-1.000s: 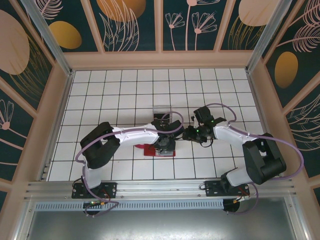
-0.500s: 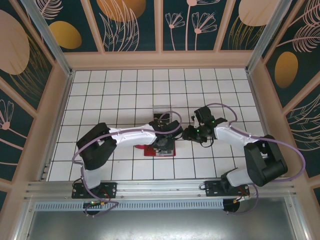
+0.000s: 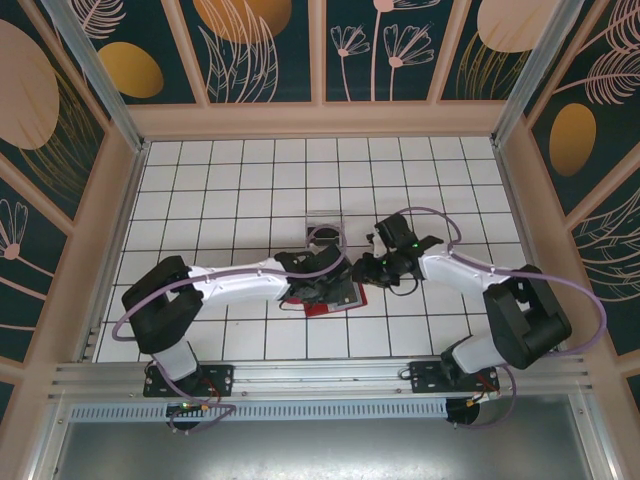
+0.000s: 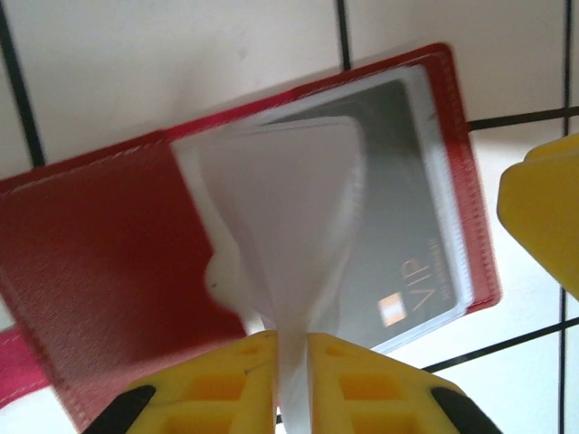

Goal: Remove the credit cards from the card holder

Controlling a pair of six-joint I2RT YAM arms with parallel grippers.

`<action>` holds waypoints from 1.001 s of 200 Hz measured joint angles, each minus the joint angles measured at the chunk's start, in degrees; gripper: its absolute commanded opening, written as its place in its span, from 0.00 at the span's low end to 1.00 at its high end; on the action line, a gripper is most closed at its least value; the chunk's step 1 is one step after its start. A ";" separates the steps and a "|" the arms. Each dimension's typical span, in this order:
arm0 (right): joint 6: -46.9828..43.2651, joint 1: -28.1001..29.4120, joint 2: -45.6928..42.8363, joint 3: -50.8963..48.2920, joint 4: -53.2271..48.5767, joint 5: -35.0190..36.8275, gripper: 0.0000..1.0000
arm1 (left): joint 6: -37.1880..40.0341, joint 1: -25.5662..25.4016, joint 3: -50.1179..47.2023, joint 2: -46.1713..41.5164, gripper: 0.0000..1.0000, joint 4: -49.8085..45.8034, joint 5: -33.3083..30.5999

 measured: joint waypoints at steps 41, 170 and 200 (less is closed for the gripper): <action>1.51 3.72 4.02 0.66 2.12 -1.60 0.27 | -1.42 0.00 -5.40 -4.72 0.23 1.25 -0.17; 4.28 12.15 11.65 8.59 3.56 -2.78 0.26 | -5.66 4.28 -12.96 -25.38 0.28 -3.28 -6.73; 4.13 10.36 11.28 8.92 2.03 -0.87 0.26 | -5.68 6.14 -14.86 -26.36 0.29 -0.81 -4.11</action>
